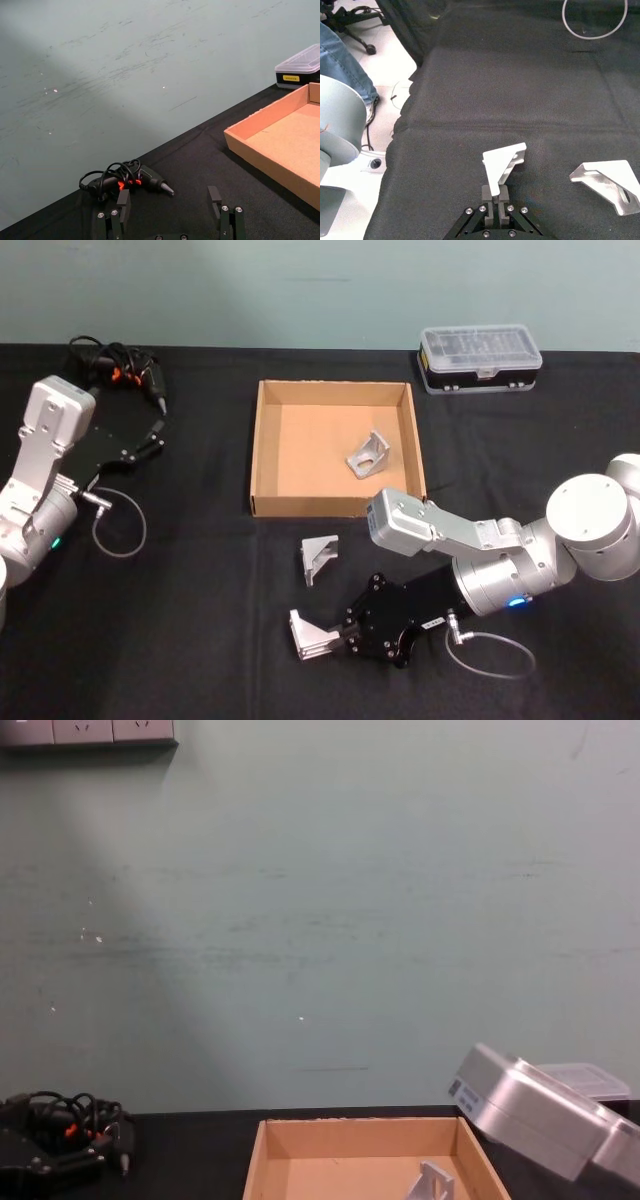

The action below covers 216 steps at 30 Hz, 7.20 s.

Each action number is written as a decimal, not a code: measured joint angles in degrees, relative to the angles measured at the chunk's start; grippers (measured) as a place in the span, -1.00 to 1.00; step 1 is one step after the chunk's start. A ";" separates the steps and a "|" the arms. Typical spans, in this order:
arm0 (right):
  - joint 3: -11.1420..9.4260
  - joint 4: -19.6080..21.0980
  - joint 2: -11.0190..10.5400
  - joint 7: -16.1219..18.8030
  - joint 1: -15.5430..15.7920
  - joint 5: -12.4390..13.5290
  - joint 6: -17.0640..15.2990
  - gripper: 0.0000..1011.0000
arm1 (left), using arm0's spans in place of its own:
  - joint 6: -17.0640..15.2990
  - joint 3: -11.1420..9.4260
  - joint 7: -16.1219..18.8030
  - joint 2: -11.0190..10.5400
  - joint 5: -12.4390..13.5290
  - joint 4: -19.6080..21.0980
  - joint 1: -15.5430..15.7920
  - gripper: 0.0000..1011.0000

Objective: Use one hand to pick up the angle iron from the table and place it into the box.

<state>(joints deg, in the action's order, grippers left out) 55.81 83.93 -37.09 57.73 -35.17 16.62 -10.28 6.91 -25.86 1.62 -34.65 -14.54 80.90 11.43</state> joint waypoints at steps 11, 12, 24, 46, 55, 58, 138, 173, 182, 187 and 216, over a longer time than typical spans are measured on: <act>-0.48 -0.08 0.21 0.04 -0.01 0.25 0.05 -0.87 | 0.00 0.00 0.00 0.00 0.00 0.00 0.00 0.98; -0.59 -0.08 0.27 0.04 -0.05 0.40 0.15 -0.87 | 0.00 0.00 0.00 0.00 0.00 0.00 0.00 0.98; -4.50 0.83 1.21 -2.29 -1.58 3.34 2.42 -0.87 | 0.00 0.00 0.00 0.00 0.00 0.00 0.00 0.98; -12.54 -14.04 9.54 -16.71 -6.34 -1.81 8.18 -0.87 | 0.00 0.00 0.00 0.00 0.00 0.00 0.00 0.98; -12.40 -22.42 14.60 -16.93 -8.31 -3.36 9.33 -0.87 | 0.00 0.00 0.00 0.00 0.00 0.00 0.00 0.98; -12.37 -25.03 15.91 -16.93 -8.90 -3.95 9.56 -0.87 | 0.00 0.00 0.00 0.00 0.00 0.00 0.00 0.98; -20.06 -1.68 3.61 -7.22 -0.97 2.09 3.15 0.98 | 0.00 0.00 0.00 0.00 0.00 0.00 0.00 0.98; -9.61 -3.85 1.02 -3.61 -0.34 2.69 1.81 0.98 | 0.00 0.00 0.00 0.00 0.00 0.00 0.00 0.98; -8.07 -6.81 2.80 -4.50 -0.86 1.77 2.15 0.98 | 0.00 0.00 0.00 0.00 0.00 0.00 0.00 0.98; -7.58 -8.66 4.01 -4.63 -1.30 1.44 2.47 0.98 | 0.00 0.00 0.00 0.00 0.00 0.00 0.00 0.98; -6.75 -15.65 8.21 -4.80 -2.55 0.27 3.94 0.98 | 0.00 0.00 0.00 0.00 0.00 0.00 0.00 0.98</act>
<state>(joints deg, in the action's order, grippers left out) 49.06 68.28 -28.88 52.92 -37.72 16.88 -6.34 6.91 -25.86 1.62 -34.65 -14.55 80.90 11.44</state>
